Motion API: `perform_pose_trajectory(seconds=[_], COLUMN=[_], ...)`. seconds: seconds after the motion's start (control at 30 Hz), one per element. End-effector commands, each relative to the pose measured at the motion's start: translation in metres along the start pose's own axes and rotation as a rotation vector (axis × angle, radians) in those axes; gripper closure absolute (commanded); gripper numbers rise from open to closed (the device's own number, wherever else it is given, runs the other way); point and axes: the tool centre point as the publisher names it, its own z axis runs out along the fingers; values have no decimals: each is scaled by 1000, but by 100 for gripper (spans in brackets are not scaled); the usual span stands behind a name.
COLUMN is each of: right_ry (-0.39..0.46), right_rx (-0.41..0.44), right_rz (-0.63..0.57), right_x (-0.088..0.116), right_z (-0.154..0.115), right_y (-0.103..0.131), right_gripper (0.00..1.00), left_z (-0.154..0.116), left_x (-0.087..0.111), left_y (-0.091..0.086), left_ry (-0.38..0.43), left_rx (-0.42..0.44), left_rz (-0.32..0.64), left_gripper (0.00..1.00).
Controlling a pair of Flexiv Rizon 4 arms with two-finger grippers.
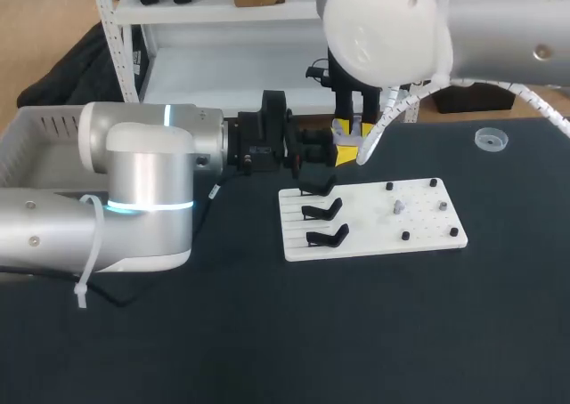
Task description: Pick up each earbud case from the left stands, insert the matching earbuds, close the lid, and place the case in the box.
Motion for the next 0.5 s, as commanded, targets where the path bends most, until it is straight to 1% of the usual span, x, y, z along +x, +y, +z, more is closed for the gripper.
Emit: perform_pose_trajectory(seconds=[0.03,0.5], right_ry=[2,20], right_rx=[5,19], right_rz=[2,-6], right_x=[-3,-6], right_z=[0,5], right_y=[2,4], right_gripper=[100,100], left_z=[1,1], left_x=[-1,-1], left_y=[2,2], left_ry=[0,0], left_rx=[1,1], left_rz=[0,0], left_gripper=[100,100])
